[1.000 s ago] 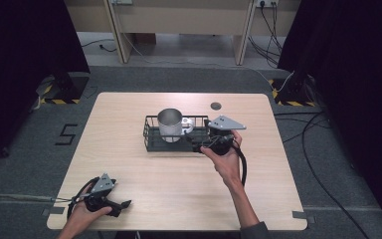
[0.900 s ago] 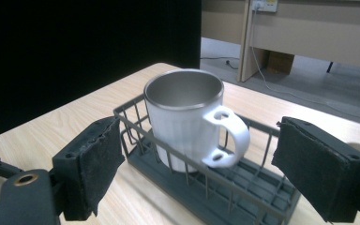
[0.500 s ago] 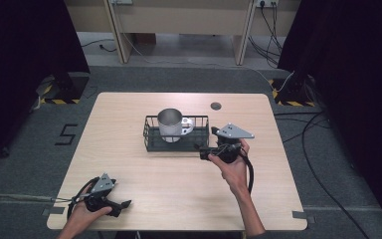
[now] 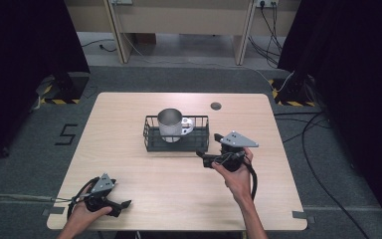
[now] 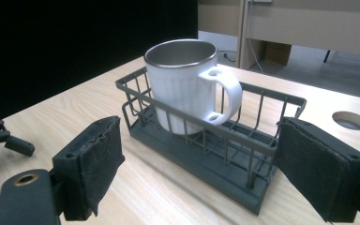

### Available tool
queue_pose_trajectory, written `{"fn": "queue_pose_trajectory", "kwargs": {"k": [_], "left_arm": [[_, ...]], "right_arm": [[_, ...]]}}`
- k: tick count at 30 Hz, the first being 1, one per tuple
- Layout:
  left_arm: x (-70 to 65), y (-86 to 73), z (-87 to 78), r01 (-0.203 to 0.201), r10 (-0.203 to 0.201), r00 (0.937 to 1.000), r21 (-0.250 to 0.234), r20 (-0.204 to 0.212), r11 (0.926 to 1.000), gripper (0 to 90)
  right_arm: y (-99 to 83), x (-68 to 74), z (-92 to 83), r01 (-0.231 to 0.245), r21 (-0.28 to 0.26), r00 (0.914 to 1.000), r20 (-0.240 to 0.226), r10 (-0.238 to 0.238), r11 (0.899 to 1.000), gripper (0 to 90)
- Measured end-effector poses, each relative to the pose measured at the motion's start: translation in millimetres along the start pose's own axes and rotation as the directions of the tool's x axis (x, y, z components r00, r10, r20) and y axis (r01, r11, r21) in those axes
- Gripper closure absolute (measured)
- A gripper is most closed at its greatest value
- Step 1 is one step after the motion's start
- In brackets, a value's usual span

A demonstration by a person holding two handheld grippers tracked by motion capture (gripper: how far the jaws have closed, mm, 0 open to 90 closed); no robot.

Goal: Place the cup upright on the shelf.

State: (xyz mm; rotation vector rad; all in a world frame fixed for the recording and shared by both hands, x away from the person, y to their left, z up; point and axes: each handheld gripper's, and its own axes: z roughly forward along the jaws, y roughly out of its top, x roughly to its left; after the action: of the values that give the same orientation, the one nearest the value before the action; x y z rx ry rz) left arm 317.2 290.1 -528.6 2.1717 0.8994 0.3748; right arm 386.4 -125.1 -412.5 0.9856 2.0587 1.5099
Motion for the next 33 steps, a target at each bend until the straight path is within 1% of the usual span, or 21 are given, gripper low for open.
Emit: {"fn": "queue_pose_trajectory", "kwargs": {"k": [6,13,20,24,28,33], "left_arm": [[0.0,0.0,0.0,0.001,-0.001,1.0,0.001,0.0,1.0,0.0],[0.0,0.0,0.0,0.001,-0.001,1.0,0.001,0.0,1.0,0.0],[0.1,0.0,0.0,0.0,0.0,1.0,0.001,0.0,1.0,0.0],[0.0,0.0,0.0,0.0,0.0,1.0,0.001,-0.001,1.0,0.0],[0.0,0.0,0.0,0.0,0.0,1.0,0.001,-0.001,1.0,0.0],[0.0,0.0,0.0,0.001,-0.001,1.0,0.001,-0.001,1.0,0.0]], "right_arm": [[-9.3,1.6,-9.0,-0.001,0.009,1.0,0.001,0.001,1.0,15.6],[-17.3,0.3,-13.6,-0.007,0.007,1.0,0.005,0.007,1.0,15.6],[-26.7,2.1,-19.5,-0.019,0.005,0.9998,0.0,0.019,1.0,15.6],[-31.9,3.2,-22.2,-0.021,0.005,0.9998,0.006,0.021,1.0,15.6],[-37.1,5.7,-25.4,-0.006,0.01,0.9999,0.011,0.006,1.0,15.6],[-43.3,10.2,-29.0,0.021,0.031,0.9993,0.032,-0.022,0.999,15.6]]}}
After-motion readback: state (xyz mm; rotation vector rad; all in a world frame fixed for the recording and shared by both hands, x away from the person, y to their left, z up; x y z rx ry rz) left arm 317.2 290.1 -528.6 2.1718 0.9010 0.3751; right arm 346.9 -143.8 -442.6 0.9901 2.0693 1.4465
